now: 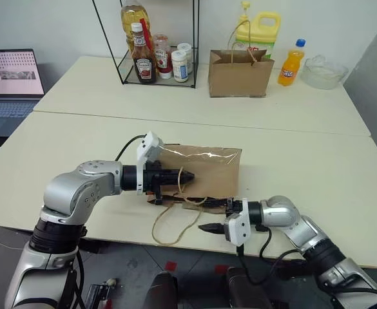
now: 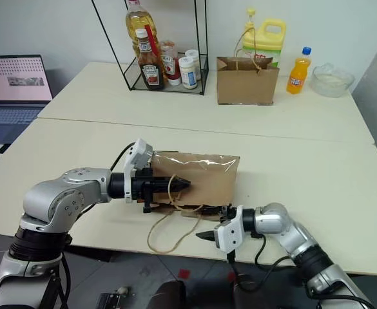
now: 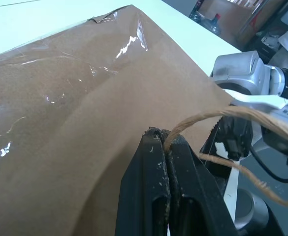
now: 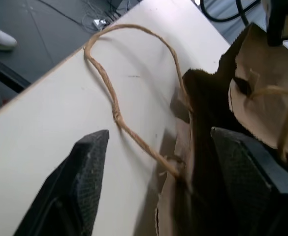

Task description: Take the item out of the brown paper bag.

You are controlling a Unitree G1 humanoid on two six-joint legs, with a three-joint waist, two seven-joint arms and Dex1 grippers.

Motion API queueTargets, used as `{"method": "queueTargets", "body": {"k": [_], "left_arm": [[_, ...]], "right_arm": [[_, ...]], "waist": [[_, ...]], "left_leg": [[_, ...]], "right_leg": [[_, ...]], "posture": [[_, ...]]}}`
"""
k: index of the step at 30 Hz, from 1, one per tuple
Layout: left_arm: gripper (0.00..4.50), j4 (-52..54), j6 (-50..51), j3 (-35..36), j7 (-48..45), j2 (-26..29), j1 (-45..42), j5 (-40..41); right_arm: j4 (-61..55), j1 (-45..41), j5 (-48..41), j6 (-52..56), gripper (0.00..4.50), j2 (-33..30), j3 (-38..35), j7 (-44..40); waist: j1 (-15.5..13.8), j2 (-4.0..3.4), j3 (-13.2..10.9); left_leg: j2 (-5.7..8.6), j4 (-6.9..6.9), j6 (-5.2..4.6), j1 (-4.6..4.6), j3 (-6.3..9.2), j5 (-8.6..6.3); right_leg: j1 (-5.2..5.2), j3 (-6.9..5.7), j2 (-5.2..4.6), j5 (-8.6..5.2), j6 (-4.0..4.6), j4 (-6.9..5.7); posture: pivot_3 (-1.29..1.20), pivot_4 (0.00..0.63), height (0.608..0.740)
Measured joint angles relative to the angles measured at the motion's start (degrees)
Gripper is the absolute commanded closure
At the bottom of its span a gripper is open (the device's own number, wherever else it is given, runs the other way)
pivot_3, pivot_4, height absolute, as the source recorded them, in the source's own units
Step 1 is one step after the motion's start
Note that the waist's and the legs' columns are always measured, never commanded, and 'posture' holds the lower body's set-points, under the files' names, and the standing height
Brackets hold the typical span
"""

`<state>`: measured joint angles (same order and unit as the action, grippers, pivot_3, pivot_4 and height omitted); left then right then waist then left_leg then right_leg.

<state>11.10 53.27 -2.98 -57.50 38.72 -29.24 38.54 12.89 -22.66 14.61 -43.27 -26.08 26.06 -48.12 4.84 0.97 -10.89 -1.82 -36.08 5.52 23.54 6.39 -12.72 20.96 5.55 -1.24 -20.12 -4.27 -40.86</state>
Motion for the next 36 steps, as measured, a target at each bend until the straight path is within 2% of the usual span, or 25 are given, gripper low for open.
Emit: {"method": "queueTargets", "body": {"k": [7, 8, 10, 17, 18, 25, 30, 36], "left_arm": [[4.50, 0.0, 0.1, 0.0, 0.4, 0.0, 0.0, 0.1], [4.50, 0.0, 0.1, 0.0, 0.5, 0.0, 0.0, 0.2], [4.50, 0.0, 0.1, 0.0, 0.6, 0.0, 0.0, 0.5], [4.50, 0.2, 0.2, 0.0, 0.8, 0.0, 0.0, 0.9], [4.50, 0.2, 0.2, 0.1, 0.8, 0.0, 0.0, 1.0], [4.50, 0.3, 0.2, 0.1, 0.9, 0.0, 0.0, 1.2], [4.50, 0.3, 0.2, 0.1, 1.1, 0.0, 0.0, 1.3], [4.50, 0.3, 0.1, 0.1, 1.4, 0.0, 0.0, 1.3]], "right_arm": [[3.3, -2.7, 0.1, -2.5, 1.03, 0.2, 2.0, 0.6], [3.2, -2.9, -0.2, -2.2, 1.20, 0.3, 2.3, 0.1], [3.1, -2.9, -0.5, -0.7, 1.67, 0.2, 2.9, -1.1], [-0.3, -2.4, -2.1, 6.6, 4.28, -1.3, 5.2, -6.3], [-0.9, -2.3, -2.3, 7.5, 4.49, -1.9, 5.5, -7.0], [-5.9, -2.1, -2.6, 15.3, 4.49, -3.2, 5.7, -9.6], [-8.2, -1.5, -5.9, 21.5, 4.49, -2.9, 5.3, -11.6], [-8.0, -1.8, -7.7, 22.5, 4.33, -2.6, 5.0, -12.6]], "waist": [[0.1, 0.00, 0.0], [0.1, 0.00, 0.0], [0.1, 0.00, 0.0], [0.0, 0.00, 0.0], [0.0, 0.00, 0.0], [-0.2, 0.01, 0.0], [-0.2, 0.01, 0.0], [-0.2, 0.00, 0.0]], "left_leg": [[0.00, 0.03, -0.01, -0.20, -0.01, 0.00], [0.00, 0.05, -0.01, -0.29, -0.01, -0.01], [-0.01, 0.14, -0.02, -0.68, 0.00, -0.03], [-0.01, 0.16, -0.02, -0.75, 0.02, -0.03], [-0.01, 0.16, -0.02, -0.75, 0.02, -0.03], [-0.01, 0.16, -0.02, -0.75, 0.03, -0.04], [-0.01, 0.17, -0.02, -0.74, 0.04, -0.04], [-0.01, 0.20, -0.01, -0.68, 0.04, -0.04]], "right_leg": [[-0.21, 0.01, 0.00, 0.00, 0.00, 0.02], [-0.30, 0.01, 0.00, 0.00, 0.00, 0.04], [-0.73, 0.00, 0.00, -0.01, 0.01, 0.18], [-0.89, -0.01, 0.00, -0.03, 0.04, 0.34], [-0.91, -0.01, -0.01, -0.03, 0.04, 0.36], [-0.98, -0.04, -0.01, -0.03, 0.04, 0.49], [-0.98, -0.04, -0.01, -0.03, 0.04, 0.50], [-0.95, -0.04, -0.01, -0.03, 0.03, 0.59]], "posture": [[0.00, 0.150, 0.740], [0.00, 0.150, 0.740], [0.00, 0.150, 0.740], [0.00, 0.150, 0.740], [0.00, 0.150, 0.740], [0.00, 0.150, 0.740], [0.00, 0.150, 0.740], [0.00, 0.150, 0.740]]}}
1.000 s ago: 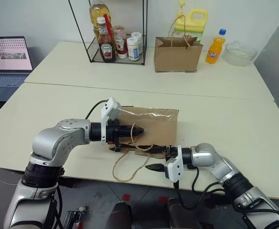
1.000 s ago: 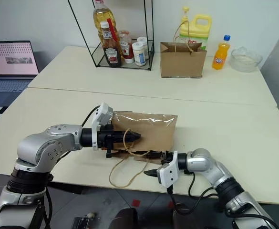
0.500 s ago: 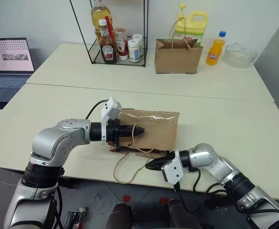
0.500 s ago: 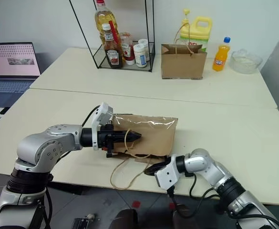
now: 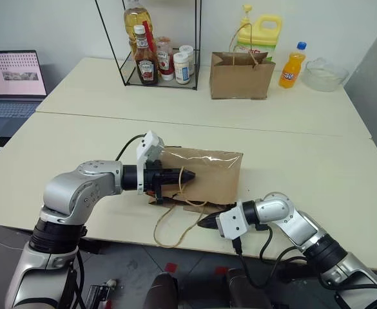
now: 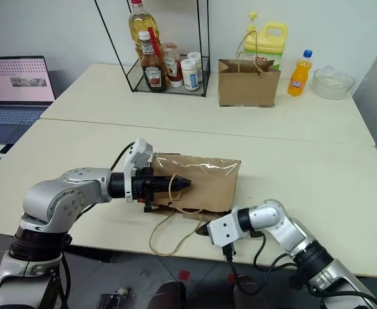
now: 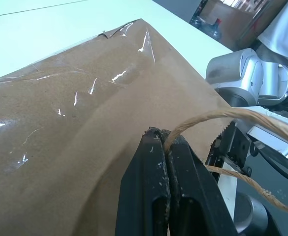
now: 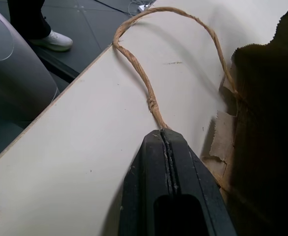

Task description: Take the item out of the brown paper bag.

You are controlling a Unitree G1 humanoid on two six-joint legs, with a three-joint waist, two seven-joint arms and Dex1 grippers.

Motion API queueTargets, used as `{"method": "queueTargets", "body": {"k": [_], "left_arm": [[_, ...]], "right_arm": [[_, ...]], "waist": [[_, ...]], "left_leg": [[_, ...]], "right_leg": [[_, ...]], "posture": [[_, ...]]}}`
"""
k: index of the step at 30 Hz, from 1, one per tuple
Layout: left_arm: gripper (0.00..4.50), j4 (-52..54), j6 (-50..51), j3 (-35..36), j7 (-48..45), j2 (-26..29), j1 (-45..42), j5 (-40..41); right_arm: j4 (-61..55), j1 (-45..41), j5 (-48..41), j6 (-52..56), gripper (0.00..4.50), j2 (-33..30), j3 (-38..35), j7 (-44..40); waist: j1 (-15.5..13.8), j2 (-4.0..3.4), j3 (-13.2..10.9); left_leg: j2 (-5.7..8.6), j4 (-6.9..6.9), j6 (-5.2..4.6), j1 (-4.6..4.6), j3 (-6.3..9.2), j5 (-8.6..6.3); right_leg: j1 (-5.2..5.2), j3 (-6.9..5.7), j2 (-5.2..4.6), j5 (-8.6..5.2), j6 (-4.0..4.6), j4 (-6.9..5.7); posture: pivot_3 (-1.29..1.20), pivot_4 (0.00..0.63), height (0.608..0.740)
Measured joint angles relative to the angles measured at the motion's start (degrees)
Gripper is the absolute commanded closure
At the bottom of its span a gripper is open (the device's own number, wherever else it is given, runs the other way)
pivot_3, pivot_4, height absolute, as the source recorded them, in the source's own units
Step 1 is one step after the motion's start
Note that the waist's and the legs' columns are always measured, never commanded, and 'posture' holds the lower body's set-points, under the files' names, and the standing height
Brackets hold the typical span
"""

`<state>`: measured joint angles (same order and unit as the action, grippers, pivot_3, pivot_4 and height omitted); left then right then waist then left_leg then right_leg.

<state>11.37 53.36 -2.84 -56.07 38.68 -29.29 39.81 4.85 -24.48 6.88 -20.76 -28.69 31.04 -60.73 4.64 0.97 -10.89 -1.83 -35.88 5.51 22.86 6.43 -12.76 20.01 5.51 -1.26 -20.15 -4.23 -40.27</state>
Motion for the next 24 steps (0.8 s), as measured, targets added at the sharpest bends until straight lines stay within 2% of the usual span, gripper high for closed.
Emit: {"method": "queueTargets", "body": {"k": [2, 4, 12, 18, 24], "left_arm": [[4.50, 0.0, 0.0, 0.1, 0.4, -0.1, 0.0, 0.0], [4.50, 0.0, 0.0, 0.3, 0.5, -0.1, 0.0, 0.3], [4.50, 0.2, 0.0, 1.0, 0.9, -0.1, 0.4, 0.5], [4.50, 0.3, 0.0, 1.1, 1.6, -0.1, 0.5, 0.6], [4.50, 0.3, 0.0, 1.1, 1.6, -0.1, 0.5, 0.6]], "right_arm": [[0.5, -1.0, 1.3, -0.2, 4.33, 0.4, 0.1, 0.4], [1.1, -1.7, 1.7, -0.4, 3.89, 0.9, 0.1, 0.7], [2.4, -2.8, -1.5, 0.9, 3.89, 2.0, 0.5, -4.0], [6.2, -6.7, 0.9, -2.5, 3.89, 2.8, 1.9, -4.3], [6.4, -7.7, -1.6, 3.2, 3.89, 4.1, 2.0, -8.7]], "waist": [[0.0, 0.00, 0.0], [0.0, 0.00, 0.0], [0.0, 0.00, 0.0], [0.2, 0.00, 0.0], [0.2, 0.00, 0.0]], "left_leg": [[0.00, 0.02, 0.00, 0.00, 0.00, 0.00], [0.00, 0.03, 0.00, 0.00, 0.00, 0.00], [0.00, 0.10, 0.00, 0.02, 0.00, 0.00], [-0.02, 0.12, 0.00, -0.02, 0.00, 0.00], [-0.03, 0.12, 0.00, -0.01, 0.01, 0.00]], "right_leg": [[0.01, 0.00, 0.00, 0.00, 0.00, 0.01], [0.01, -0.01, 0.00, 0.00, 0.00, 0.01], [0.00, -0.02, -0.01, 0.00, 0.00, 0.15], [-0.01, -0.02, 0.00, 0.01, -0.01, 0.17], [-0.02, -0.03, 0.00, 0.01, -0.01, 0.19]], "posture": [[0.00, 0.150, 0.740], [0.00, 0.150, 0.740], [0.00, 0.150, 0.740], [0.00, 0.150, 0.740], [0.00, 0.150, 0.740]]}}
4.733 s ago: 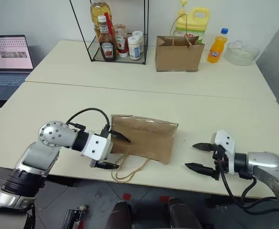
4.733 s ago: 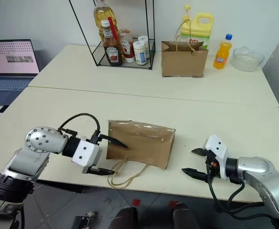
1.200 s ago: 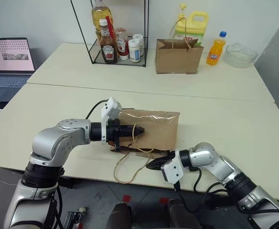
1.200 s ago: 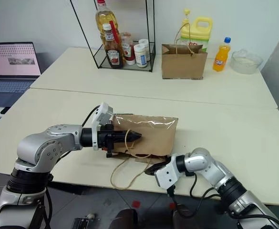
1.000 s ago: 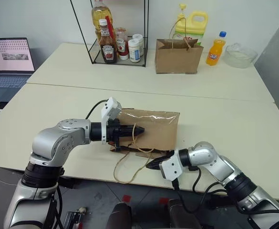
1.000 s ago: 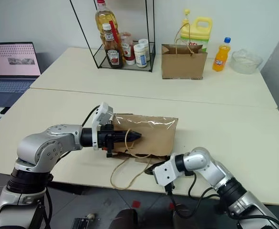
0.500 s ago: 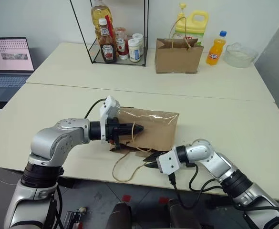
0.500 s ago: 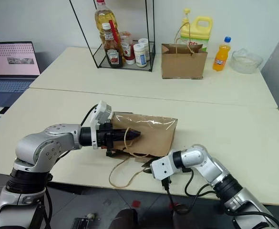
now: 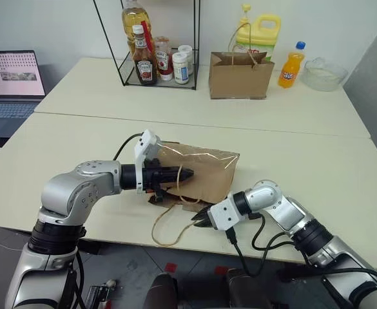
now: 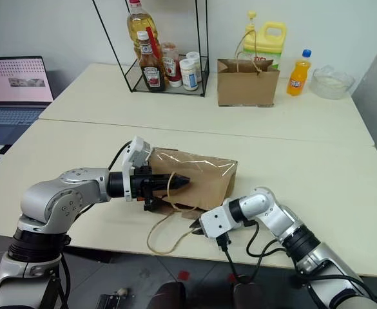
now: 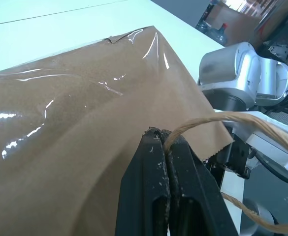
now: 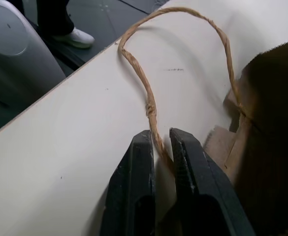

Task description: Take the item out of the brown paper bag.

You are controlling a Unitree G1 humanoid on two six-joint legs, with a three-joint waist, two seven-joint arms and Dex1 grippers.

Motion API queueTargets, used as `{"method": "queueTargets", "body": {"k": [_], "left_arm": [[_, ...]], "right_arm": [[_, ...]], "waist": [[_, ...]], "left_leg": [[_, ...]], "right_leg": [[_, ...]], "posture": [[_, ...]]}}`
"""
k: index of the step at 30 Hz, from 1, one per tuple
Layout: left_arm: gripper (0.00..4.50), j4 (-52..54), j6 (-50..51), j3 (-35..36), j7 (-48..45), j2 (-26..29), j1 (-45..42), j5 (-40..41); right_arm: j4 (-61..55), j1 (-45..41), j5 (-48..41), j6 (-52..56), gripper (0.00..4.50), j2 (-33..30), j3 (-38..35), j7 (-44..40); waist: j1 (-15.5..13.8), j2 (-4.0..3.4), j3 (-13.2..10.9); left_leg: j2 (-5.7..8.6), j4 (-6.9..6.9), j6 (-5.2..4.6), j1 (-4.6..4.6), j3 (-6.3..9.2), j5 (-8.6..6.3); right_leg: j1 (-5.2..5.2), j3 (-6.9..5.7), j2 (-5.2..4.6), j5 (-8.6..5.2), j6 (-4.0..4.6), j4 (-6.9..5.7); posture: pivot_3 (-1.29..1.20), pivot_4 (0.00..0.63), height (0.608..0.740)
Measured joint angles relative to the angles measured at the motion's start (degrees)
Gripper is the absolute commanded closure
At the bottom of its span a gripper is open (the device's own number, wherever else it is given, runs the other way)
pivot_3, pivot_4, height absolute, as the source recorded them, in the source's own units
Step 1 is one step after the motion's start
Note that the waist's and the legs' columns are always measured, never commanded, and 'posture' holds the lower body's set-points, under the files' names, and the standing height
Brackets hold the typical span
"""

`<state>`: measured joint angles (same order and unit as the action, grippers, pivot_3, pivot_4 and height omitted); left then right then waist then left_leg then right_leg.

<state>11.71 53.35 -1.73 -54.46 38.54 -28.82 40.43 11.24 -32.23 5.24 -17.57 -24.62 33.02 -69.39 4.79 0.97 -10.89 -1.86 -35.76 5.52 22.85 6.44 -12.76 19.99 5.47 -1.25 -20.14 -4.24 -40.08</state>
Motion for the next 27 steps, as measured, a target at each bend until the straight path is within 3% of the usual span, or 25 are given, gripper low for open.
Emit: {"method": "queueTargets", "body": {"k": [8, 12, 22, 27], "left_arm": [[4.50, 0.1, 0.0, 0.0, 0.3, -0.1, 0.0, 0.0], [4.50, 0.2, 0.1, 0.0, 0.5, -0.1, 0.0, 0.0], [4.50, 0.5, 0.1, 0.0, 1.1, -0.5, 0.0, 0.0], [4.50, 0.4, 0.0, 0.1, 1.1, -0.5, -0.1, 0.1]], "right_arm": [[-1.3, -2.1, 0.9, 5.0, 3.89, -0.2, 1.5, -2.3], [-2.1, -2.3, 1.2, 5.7, 4.48, -0.8, 2.2, -2.8], [-4.1, -1.8, 1.3, 6.8, 4.48, -1.8, 1.7, -2.5], [-9.2, 2.4, -3.3, 12.1, 4.48, -4.8, -1.7, -3.4]], "waist": [[0.0, 0.00, 0.0], [0.0, 0.00, 0.0], [-0.2, 0.00, 0.0], [-0.7, 0.02, 0.0]], "left_leg": [[0.00, 0.03, 0.00, -0.01, 0.00, 0.00], [0.00, 0.03, 0.00, -0.02, 0.00, 0.00], [0.02, 0.02, 0.01, 0.00, 0.00, -0.01], [0.04, 0.02, 0.05, 0.09, 0.01, -0.03]], "right_leg": [[-0.02, -0.01, 0.00, 0.00, 0.00, 0.06], [-0.05, -0.01, -0.01, 0.00, -0.01, 0.08], [-0.08, -0.02, -0.02, 0.01, -0.01, 0.11], [-0.04, -0.04, -0.06, 0.01, -0.01, 0.19]], "posture": [[0.00, 0.150, 0.740], [0.00, 0.150, 0.740], [0.00, 0.150, 0.740], [0.00, 0.150, 0.740]]}}
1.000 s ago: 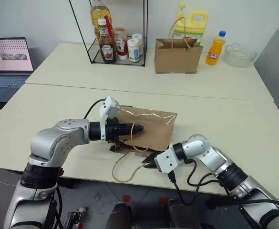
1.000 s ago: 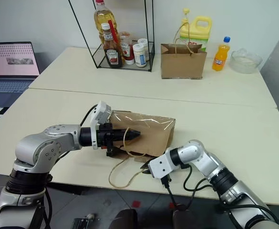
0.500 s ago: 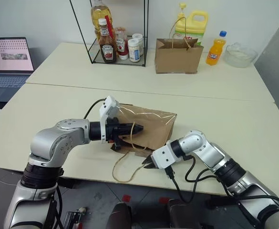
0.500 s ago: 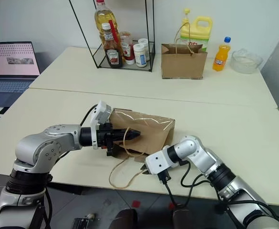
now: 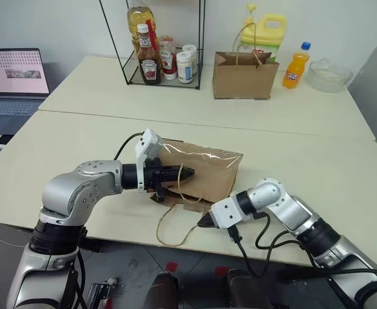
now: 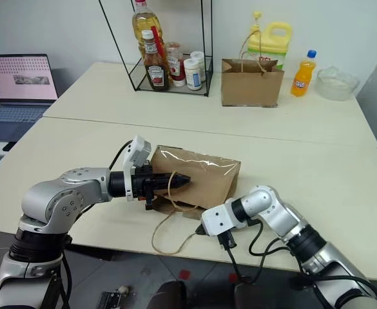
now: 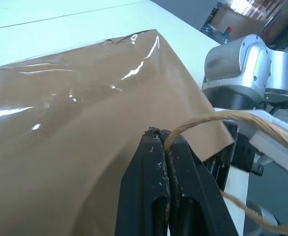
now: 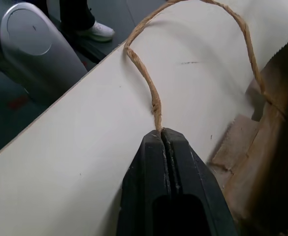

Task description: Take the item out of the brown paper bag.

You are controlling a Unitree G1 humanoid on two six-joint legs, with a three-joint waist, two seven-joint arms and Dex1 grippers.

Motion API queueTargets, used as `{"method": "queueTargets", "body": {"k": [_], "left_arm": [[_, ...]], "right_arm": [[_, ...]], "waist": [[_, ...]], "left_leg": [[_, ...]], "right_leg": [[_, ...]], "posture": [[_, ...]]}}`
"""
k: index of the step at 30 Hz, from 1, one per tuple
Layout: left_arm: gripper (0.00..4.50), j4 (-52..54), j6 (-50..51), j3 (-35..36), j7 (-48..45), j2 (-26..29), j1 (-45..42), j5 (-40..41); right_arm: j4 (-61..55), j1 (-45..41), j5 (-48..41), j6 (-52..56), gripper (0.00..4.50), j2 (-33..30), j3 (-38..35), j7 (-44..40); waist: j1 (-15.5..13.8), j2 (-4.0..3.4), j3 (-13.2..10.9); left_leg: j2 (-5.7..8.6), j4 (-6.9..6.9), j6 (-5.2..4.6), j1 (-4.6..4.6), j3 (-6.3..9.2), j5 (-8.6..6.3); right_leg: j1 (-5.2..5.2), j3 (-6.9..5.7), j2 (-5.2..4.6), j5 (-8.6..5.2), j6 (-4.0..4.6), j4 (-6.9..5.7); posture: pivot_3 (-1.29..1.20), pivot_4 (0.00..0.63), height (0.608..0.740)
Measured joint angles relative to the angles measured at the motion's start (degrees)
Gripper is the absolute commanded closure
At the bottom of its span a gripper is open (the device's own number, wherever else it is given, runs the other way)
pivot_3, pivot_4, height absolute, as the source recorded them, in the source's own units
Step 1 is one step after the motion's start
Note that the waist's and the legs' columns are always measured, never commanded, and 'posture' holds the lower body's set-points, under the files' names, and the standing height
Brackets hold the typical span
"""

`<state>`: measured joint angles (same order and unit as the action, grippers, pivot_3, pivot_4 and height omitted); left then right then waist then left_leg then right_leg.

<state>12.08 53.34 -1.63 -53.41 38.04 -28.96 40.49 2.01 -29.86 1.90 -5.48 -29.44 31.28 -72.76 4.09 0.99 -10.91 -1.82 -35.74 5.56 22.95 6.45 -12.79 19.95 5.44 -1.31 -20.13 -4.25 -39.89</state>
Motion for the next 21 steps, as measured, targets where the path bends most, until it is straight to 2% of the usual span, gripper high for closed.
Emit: {"method": "queueTargets", "body": {"k": [6, 12, 18, 21], "left_arm": [[4.50, -0.9, -0.1, 0.4, 0.0, -0.2, -1.3, 0.0], [4.50, -1.8, -0.1, 0.5, 0.3, -0.9, -2.3, 0.0], [4.50, -2.9, 1.5, 3.0, 1.6, -1.6, -4.2, 1.3], [4.50, -2.9, 1.7, 3.2, 1.6, -1.6, -4.2, 1.4]], "right_arm": [[-8.2, 2.4, -6.1, 5.3, 4.48, -2.7, -3.8, -0.9], [-7.8, 4.0, -4.7, 4.4, 4.48, -2.5, -4.1, 1.9], [-2.8, 3.7, 4.4, -9.1, 4.48, -1.7, -4.3, 11.2], [2.3, 2.3, 10.6, -20.2, 3.88, -2.1, -4.1, 16.7]], "waist": [[-0.4, 0.01, 0.0], [-0.5, 0.03, 0.0], [-0.6, 0.04, 0.0], [-0.6, 0.05, 0.0]], "left_leg": [[-0.01, 0.02, 0.00, 0.02, -0.01, -0.01], [-0.01, 0.03, 0.01, 0.05, -0.02, -0.01], [-0.01, 0.03, 0.02, 0.05, -0.04, -0.02], [-0.01, 0.03, 0.02, 0.05, -0.05, -0.01]], "right_leg": [[0.07, 0.01, 0.02, 0.00, 0.00, 0.00], [0.10, 0.02, 0.01, 0.00, 0.00, 0.02], [0.11, 0.03, 0.01, 0.00, -0.01, 0.02], [0.12, 0.04, 0.01, 0.00, -0.01, 0.02]], "posture": [[0.00, 0.150, 0.740], [0.00, 0.150, 0.740], [0.00, 0.150, 0.740], [0.00, 0.150, 0.740]]}}
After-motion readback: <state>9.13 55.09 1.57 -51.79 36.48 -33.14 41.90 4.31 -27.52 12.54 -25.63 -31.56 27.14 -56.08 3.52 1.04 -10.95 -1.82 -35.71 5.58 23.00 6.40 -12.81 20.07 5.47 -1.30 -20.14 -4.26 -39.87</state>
